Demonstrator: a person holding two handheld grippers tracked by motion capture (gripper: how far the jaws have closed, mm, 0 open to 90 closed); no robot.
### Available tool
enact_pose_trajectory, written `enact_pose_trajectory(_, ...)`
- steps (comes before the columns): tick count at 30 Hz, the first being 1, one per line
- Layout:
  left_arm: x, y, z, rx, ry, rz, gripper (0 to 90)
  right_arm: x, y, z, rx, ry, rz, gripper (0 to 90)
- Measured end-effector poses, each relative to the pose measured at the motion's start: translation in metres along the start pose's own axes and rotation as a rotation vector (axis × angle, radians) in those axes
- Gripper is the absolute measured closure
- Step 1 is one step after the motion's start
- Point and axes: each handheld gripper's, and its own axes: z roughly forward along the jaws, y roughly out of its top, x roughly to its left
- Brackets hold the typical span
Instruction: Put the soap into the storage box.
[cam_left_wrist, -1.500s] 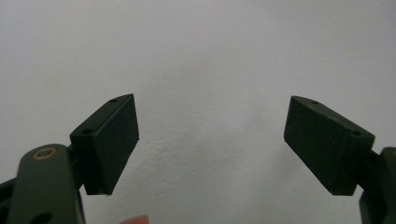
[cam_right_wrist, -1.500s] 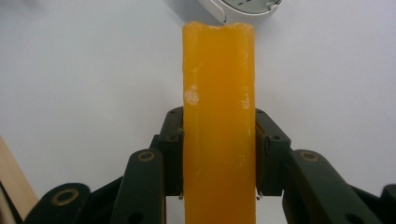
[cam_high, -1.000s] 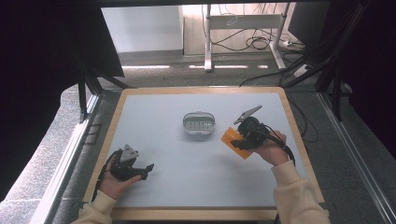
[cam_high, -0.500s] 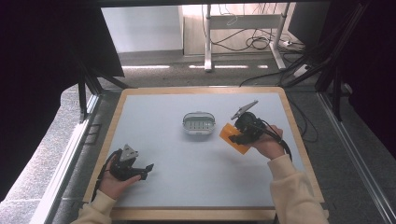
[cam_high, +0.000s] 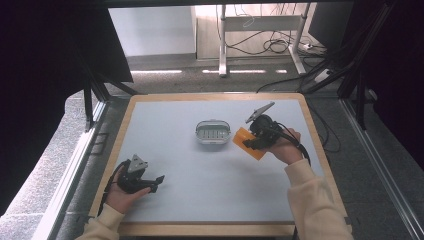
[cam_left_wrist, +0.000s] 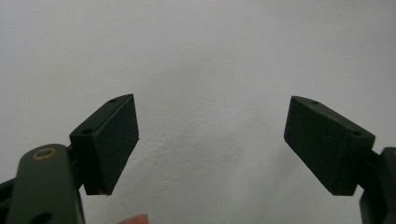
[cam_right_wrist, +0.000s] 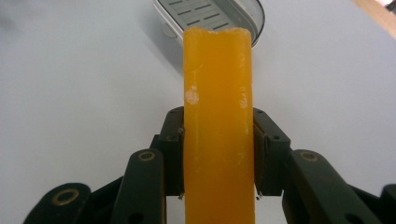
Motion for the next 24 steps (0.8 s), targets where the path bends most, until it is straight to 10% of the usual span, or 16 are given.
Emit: enact_pose_trajectory(24,0.001,0.0,-0.001,-0.003,0.006,0.0,17.8,-0.009,0.029,0.01,-0.014,0.049,-0.078,61.9)
